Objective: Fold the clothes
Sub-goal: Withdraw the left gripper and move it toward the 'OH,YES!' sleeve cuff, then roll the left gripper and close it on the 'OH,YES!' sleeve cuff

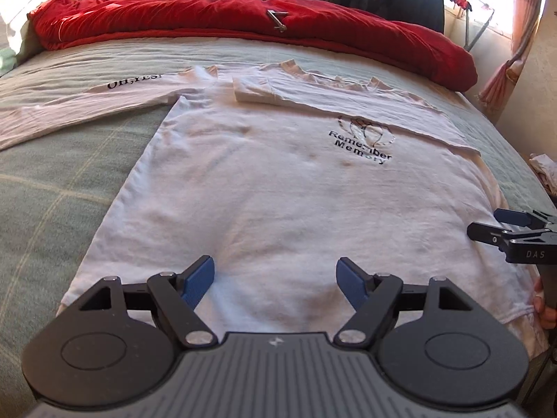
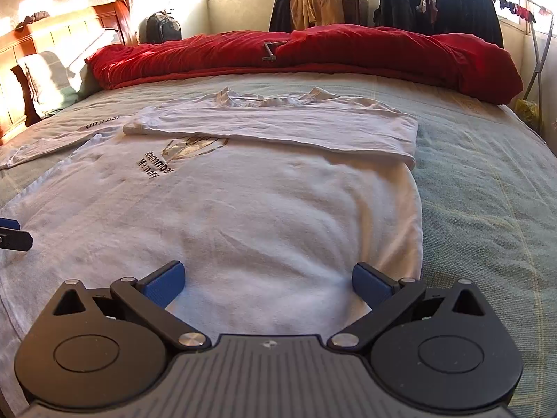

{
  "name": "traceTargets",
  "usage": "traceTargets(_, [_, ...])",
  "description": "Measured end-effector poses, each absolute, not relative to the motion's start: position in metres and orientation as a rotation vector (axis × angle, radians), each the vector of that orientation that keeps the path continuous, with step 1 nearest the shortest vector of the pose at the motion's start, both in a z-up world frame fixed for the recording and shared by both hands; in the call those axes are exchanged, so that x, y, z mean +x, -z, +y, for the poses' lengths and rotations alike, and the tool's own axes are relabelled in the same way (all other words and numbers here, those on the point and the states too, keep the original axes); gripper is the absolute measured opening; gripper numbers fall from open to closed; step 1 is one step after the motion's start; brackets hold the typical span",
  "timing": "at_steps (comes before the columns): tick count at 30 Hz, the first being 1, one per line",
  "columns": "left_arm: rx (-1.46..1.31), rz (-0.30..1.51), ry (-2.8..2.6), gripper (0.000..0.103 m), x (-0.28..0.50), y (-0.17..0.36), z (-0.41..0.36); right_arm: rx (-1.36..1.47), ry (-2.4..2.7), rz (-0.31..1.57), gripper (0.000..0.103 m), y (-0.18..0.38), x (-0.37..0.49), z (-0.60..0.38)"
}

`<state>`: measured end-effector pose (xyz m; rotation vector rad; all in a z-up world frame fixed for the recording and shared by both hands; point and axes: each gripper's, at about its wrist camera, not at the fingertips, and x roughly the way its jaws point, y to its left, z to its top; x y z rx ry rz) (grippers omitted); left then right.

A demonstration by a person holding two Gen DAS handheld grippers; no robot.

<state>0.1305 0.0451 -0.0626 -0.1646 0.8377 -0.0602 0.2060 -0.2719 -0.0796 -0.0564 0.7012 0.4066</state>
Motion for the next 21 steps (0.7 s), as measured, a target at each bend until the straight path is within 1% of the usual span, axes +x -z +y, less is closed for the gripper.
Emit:
traceTargets(5, [-0.262,0.854,0.073,0.077,0.121,0.049,0.067,-0.06,-0.401,0.704,0.103,0.078,0.204,-0.271])
traceTargets(7, [-0.32,0.821,0.05,0.077,0.123,0.036,0.087,-0.057,-0.401,0.709,0.103,0.076,0.204,-0.272])
traceTargets(14, [-0.644,0.635,-0.152,0.074,0.135,0.01,0.213,0.088,-0.419,0.71,0.103,0.068,0.205,-0.285])
traceTargets(16, [-0.74,0.585,-0.243,0.069,0.137,0.013,0.255,0.141,-0.436,0.71,0.103,0.067,0.207,-0.289])
traceTargets(18, [-0.84,0.529,-0.339,0.058,0.136,0.021,0.296,0.16,-0.439,0.711,0.103,0.068,0.211,-0.288])
traceTargets(20, [-0.957,0.471,-0.401,0.052,0.134,0.035,0.331,0.144,-0.427,0.708,0.103,0.068,0.214,-0.283])
traceTargets(21, [-1.011,0.443,-0.427,0.052,0.132,0.043,0.346,0.132,-0.422,0.704,0.103,0.069,0.215,-0.279])
